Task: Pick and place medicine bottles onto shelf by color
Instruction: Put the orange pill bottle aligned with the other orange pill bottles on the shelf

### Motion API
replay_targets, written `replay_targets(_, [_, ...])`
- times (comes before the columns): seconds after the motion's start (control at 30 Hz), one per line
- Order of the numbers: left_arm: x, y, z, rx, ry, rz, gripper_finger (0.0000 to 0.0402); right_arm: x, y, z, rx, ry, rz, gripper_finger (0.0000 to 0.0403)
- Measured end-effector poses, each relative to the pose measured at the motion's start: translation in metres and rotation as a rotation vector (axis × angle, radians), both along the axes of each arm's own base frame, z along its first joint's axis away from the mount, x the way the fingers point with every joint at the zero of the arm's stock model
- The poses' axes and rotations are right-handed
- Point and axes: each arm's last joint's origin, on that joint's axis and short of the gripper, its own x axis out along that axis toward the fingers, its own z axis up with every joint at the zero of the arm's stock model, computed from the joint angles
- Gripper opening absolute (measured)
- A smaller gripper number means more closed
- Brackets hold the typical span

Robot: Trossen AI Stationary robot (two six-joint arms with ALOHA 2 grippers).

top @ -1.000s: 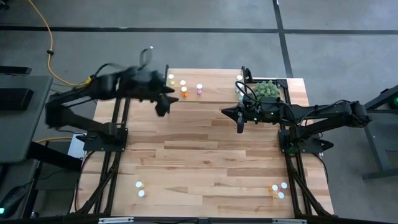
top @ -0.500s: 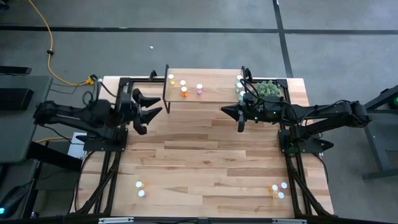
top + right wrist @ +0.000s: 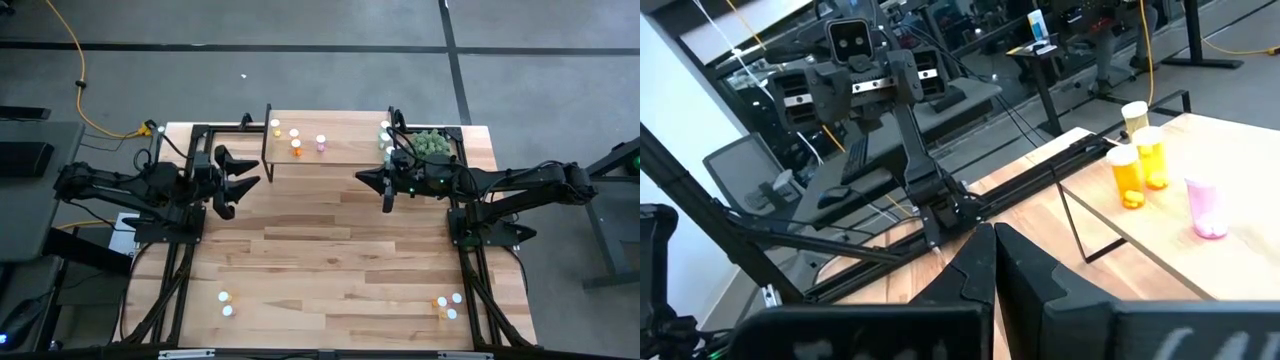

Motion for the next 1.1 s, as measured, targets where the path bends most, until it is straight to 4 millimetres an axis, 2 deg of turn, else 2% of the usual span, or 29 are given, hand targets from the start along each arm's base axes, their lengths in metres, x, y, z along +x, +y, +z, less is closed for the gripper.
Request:
replay_targets(0.1, [0.000, -0.001, 0.000, 0.018, 0.004, -0.028, 0.0171, 0.000, 0.000, 0.000, 0.001, 0.000, 0.007, 0.0000])
replay_targets(0.23, [0.001, -0.002, -0.001, 0.072, 0.027, -0.072, 0.0049, 0.000, 0.000, 0.000, 0.001, 0.000, 0.015, 0.0000])
replay_targets(0.3, [0.001, -0.003, -0.001, 0.080, 0.032, -0.085, 0.0014, 0.000, 0.000, 0.000, 0.001, 0.000, 0.017, 0.0000])
replay_targets(0.57, [0.000, -0.004, -0.002, 0.077, 0.027, -0.125, 0.0001, 0.000, 0.001, 0.000, -0.002, 0.000, 0.018, 0.0001])
replay_targets(0.67, [0.001, -0.004, -0.006, 0.058, 0.028, -0.123, 0.0000, 0.000, 0.002, 0.006, 0.013, 0.022, 0.065, 0.0017])
replay_targets(0.77, [0.000, -0.003, -0.005, 0.050, 0.024, -0.120, 0.0000, -0.002, 0.005, 0.021, 0.028, 0.118, 0.116, 0.0057])
replay_targets(0.9, [0.000, -0.003, -0.005, 0.044, 0.024, -0.091, 0.0000, -0.015, 0.015, 0.035, 0.066, 0.354, 0.171, 0.0131])
replay_targets(0.97, [0.000, -0.003, -0.005, 0.044, 0.024, -0.090, 0.0000, -0.025, 0.023, 0.034, 0.145, 0.481, 0.210, 0.0167])
replay_targets(1.1, [0.000, -0.003, -0.005, 0.044, 0.025, -0.090, 0.0000, -0.046, 0.049, 0.016, 0.363, 0.774, 0.258, 0.0218])
